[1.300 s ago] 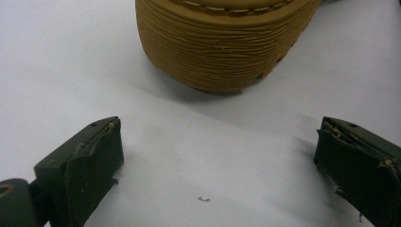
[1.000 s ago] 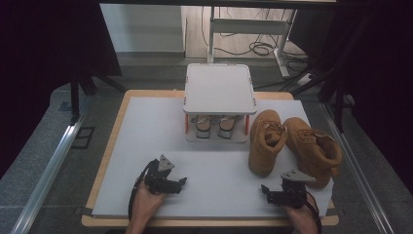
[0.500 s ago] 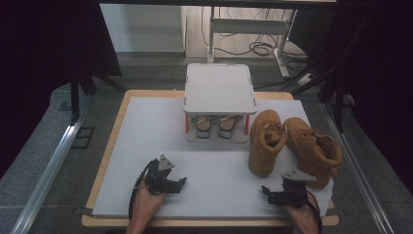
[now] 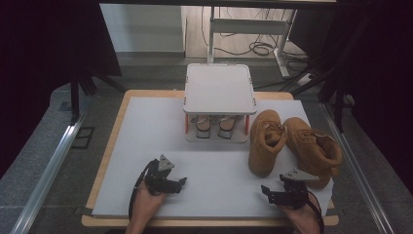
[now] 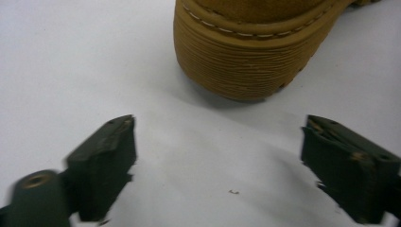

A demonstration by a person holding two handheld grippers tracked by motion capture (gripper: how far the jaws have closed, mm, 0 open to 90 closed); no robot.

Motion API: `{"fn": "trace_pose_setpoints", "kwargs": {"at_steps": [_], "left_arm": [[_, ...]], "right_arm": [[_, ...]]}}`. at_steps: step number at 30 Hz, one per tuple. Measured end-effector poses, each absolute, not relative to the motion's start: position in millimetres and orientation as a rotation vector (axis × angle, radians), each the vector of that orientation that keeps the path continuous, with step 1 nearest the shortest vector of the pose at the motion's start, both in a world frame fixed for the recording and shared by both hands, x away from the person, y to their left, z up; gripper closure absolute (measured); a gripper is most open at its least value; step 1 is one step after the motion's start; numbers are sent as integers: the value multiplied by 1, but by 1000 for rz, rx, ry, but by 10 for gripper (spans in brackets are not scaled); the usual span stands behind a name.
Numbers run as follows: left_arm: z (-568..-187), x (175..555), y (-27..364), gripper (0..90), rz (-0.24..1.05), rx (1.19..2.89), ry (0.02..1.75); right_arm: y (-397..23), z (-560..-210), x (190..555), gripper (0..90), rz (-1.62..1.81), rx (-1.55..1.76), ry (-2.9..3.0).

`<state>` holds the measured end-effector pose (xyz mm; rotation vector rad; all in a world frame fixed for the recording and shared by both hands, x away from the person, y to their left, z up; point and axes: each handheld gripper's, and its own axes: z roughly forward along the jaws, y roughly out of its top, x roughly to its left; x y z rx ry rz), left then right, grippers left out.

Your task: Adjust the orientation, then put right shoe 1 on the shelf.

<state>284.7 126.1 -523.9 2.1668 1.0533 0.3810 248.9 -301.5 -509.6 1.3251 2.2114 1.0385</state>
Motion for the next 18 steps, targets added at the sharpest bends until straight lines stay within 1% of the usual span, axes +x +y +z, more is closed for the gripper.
{"fn": "trace_pose_setpoints", "kwargs": {"at_steps": [2, 3, 6, 10, 13, 14, 16, 18], "left_arm": [[-524, 285, 126, 128, 382, 2167, 1053], [-524, 285, 126, 128, 382, 2167, 1053], [-524, 285, 126, 129, 382, 2167, 1053], [-524, 285, 126, 129, 381, 2167, 1054], [-524, 285, 126, 129, 382, 2167, 1054], [-524, 285, 126, 129, 381, 2166, 1054], [-524, 285, 126, 130, 382, 2166, 1054], [-524, 285, 126, 130, 382, 2166, 1054]], "right_arm": [[-300, -509, 248, 195, 1038, 1305, 2209], [-300, -509, 248, 195, 1038, 1305, 2209], [-299, -505, 246, 281, 1079, 1296, 2198], [-297, -503, 245, 310, 1099, 1285, 2209], [-292, -501, 244, 368, 1117, 1259, 2222], [-292, -501, 244, 368, 1117, 1259, 2222], [-288, -499, 244, 409, 1135, 1237, 2229], [-284, -498, 245, 425, 1127, 1220, 2239]]}}
